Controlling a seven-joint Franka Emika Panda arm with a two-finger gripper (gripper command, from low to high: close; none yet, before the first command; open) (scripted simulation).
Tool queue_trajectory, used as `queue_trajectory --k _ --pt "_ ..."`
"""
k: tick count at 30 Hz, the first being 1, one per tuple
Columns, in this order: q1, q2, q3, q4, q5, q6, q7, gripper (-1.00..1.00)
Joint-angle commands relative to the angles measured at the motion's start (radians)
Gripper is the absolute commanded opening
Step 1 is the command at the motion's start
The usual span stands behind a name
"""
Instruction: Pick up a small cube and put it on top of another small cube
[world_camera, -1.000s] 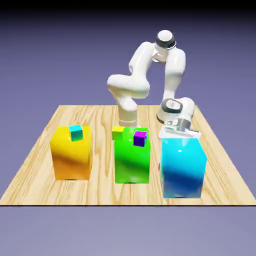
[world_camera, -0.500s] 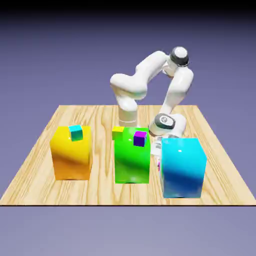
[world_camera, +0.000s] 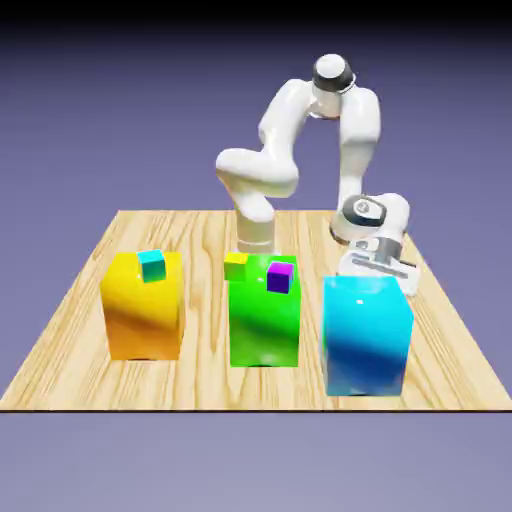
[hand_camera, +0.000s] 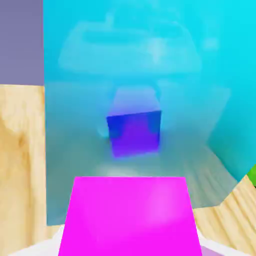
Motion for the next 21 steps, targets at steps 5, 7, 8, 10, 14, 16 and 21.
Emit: queue_trajectory --k 5,7,8,10,14,16,21 --pt "0.008 0.114 -0.129 0.172 -0.084 -0.188 -0.217 -1.0" --pt "-0.04 0.13 -0.155 0.218 -0.084 -0.256 -0.23 -1.0" --pt "-0.076 0.13 -0.161 0.235 -0.077 -0.289 -0.217 -1.0" --pt "-0.149 0.132 -0.174 0.268 -0.061 -0.354 -0.193 -1.0" --pt "-0.294 0.134 -0.199 0.335 -0.03 -0.483 -0.144 -1.0" --pt "-0.366 0.135 -0.212 0.369 -0.014 -0.548 -0.119 -1.0" --pt "-0.547 0.128 -0.229 0.436 0.029 -0.69 -0.039 -1.0"
